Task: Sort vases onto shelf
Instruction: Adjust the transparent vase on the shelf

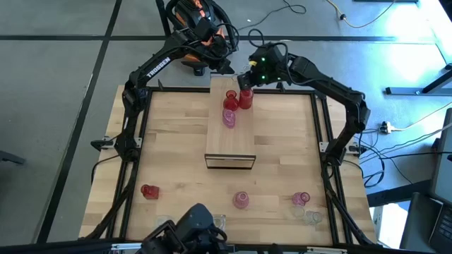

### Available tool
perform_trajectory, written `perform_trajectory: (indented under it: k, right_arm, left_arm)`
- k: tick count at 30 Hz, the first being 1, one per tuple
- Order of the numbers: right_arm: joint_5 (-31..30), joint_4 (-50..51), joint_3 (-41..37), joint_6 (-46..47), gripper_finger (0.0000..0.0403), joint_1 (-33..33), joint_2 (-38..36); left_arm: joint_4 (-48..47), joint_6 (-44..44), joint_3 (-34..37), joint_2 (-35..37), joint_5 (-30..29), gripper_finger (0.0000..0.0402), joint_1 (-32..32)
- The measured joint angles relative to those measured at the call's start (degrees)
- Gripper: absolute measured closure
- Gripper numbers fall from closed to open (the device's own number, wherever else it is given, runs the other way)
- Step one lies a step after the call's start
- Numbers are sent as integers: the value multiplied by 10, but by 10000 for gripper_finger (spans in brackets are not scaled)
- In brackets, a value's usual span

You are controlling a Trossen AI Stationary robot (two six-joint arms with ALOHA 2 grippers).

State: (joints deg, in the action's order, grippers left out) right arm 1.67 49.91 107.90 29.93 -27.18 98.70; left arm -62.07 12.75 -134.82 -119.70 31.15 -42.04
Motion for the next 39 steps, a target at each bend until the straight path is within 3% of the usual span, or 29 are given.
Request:
perform_trajectory:
  k: [20, 39]
  right_arm:
    - [0, 22, 0, 0, 402, 2, 18]
    - [-2, -40, 0, -2, 402, 0, 51]
  left_arm:
    - [2, -14, 0, 0, 1, 262, -5]
    - [2, -28, 0, 0, 1, 262, -12]
